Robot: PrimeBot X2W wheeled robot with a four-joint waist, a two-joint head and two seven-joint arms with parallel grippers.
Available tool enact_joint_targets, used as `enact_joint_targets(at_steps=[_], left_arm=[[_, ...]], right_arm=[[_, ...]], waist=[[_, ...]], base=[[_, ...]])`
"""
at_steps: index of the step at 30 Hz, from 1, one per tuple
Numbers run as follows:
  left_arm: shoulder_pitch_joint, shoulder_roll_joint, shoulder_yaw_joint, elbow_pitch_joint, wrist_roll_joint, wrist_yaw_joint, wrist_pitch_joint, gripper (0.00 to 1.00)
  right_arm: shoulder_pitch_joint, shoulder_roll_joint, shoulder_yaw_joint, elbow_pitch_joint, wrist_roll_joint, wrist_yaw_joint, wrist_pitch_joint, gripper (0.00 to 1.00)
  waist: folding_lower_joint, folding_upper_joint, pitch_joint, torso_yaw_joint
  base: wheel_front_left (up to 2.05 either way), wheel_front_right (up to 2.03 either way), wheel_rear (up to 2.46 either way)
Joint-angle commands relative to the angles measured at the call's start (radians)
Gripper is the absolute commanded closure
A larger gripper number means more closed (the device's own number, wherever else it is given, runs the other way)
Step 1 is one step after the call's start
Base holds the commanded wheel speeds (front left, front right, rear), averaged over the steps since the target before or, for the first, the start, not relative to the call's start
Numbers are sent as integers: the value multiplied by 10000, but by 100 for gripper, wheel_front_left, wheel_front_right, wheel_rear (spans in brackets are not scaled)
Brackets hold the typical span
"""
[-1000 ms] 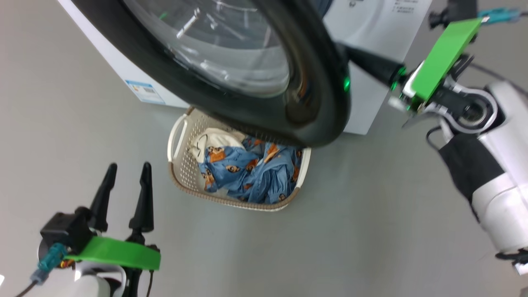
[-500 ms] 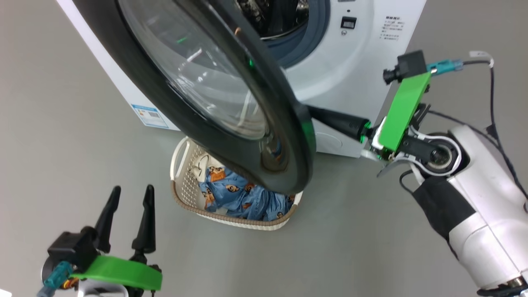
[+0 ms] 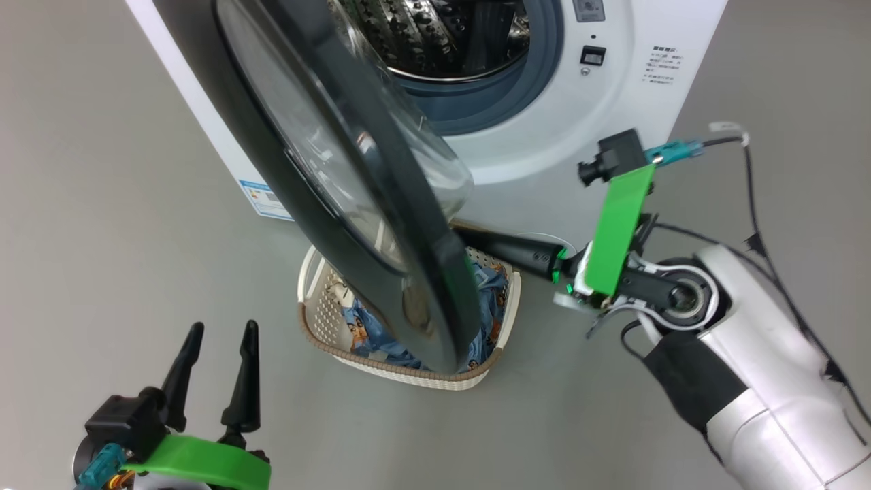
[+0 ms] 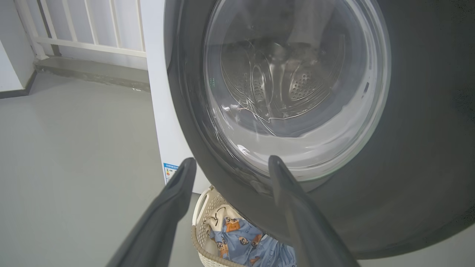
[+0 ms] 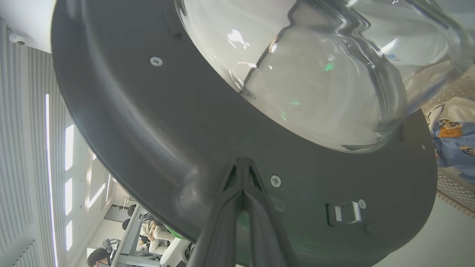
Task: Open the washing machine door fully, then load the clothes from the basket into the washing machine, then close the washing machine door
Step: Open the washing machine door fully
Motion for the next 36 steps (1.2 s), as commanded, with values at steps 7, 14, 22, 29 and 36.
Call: enact_joint_targets(at_steps=[7, 14, 22, 29, 36], left_arm=[[-112, 109, 362, -238, 123, -16, -65, 0], [-109, 125, 394, -269, 83, -16, -65, 0], [-197, 306, 210, -227, -86, -16, -65, 0], [-166, 522, 201, -153, -293, -16, -65, 0], [-41, 647, 216, -218, -357, -16, -65, 0]], right_arm=[[375, 601, 335, -517, -6, 16, 178, 100], [498, 714, 305, -526, -85, 16, 131, 100], [681, 579, 99, -518, -311, 16, -342, 2], [1190, 261, 23, -601, -512, 16, -820, 0], [1684, -70, -31, -741, -644, 16, -1336, 0]], waist=[[0, 0, -38, 129], [0, 0, -37, 87], [0, 0, -110, -226], [0, 0, -285, -653], [0, 0, -393, -1023]], base=[[0, 0, 0], [0, 0, 0], [0, 0, 0], [0, 0, 0], [0, 0, 0]])
